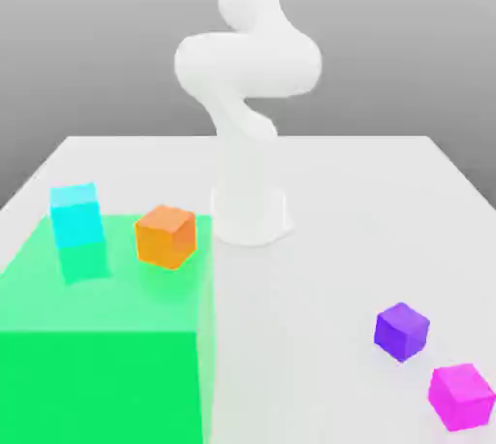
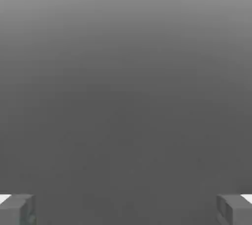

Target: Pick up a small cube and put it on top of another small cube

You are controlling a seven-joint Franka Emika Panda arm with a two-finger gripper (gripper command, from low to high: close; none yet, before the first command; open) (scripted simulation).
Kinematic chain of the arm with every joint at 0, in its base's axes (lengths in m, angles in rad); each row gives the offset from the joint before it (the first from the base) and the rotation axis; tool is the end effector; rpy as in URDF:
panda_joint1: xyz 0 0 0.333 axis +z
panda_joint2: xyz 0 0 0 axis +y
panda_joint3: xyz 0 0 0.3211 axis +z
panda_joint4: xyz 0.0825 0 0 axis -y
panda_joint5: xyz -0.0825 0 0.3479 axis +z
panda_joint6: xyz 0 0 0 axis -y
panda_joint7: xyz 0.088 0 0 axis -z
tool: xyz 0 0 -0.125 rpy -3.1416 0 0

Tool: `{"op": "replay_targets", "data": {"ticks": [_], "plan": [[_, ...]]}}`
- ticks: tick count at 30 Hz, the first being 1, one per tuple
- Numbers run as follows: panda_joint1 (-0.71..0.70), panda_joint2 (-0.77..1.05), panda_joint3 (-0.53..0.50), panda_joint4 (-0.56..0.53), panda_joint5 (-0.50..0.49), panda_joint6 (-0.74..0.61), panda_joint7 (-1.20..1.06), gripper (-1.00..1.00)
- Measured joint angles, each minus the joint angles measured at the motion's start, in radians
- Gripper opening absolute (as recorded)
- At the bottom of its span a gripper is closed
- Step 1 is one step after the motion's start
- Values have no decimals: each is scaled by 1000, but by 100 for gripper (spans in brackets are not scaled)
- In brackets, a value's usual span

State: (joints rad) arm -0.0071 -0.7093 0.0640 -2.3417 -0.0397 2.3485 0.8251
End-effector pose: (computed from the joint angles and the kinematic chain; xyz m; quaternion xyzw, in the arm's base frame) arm 0.3537 0.0270 0.6542 -0.8709 0.3432 -0.3331 0.1127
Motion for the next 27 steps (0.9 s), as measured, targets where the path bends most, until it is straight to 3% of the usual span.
{"op": "replay_targets", "data": {"ticks": [14,18,23,27], "plan": [[31,530,264,-235,-200,273,124,0],[87,666,308,-304,-197,357,116,0],[149,803,358,-376,-110,463,49,0],[180,887,312,-364,-187,527,108,0]]}}
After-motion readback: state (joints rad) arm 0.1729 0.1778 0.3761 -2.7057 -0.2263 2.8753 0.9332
